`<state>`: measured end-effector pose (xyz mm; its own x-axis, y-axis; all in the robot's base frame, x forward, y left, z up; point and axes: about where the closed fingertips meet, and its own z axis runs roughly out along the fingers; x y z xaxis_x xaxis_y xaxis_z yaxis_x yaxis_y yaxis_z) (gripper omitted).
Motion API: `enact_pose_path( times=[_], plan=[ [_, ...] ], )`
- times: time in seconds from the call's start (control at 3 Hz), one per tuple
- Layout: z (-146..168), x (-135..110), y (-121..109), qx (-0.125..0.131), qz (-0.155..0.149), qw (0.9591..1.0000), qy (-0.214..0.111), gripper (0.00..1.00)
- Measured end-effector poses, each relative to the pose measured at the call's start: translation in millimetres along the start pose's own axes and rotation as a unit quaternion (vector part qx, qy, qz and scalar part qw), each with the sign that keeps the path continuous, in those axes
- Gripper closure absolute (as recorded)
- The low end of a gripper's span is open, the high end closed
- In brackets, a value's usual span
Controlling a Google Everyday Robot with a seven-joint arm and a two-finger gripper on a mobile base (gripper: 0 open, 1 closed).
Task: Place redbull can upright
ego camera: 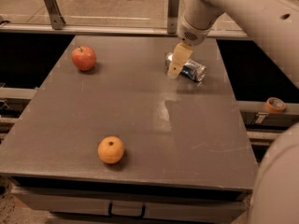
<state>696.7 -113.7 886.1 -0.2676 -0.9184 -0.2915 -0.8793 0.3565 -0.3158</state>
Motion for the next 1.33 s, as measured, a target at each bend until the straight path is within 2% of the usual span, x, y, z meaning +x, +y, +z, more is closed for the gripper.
enact_pose_path(
  times=[0.33, 0.67, 1.0, 1.33],
  plan=[
    [41, 0, -15, -0.004, 0.047, 0.9983, 0.033, 0.00],
    [65, 7, -22, -0.006, 0.083, 0.9944, 0.065, 0.18],
    [66, 8, -26, -0.009, 0.100, 0.9928, 0.065, 0.41],
    [62, 7, -27, -0.010, 0.101, 0.9927, 0.065, 0.64]
  ],
)
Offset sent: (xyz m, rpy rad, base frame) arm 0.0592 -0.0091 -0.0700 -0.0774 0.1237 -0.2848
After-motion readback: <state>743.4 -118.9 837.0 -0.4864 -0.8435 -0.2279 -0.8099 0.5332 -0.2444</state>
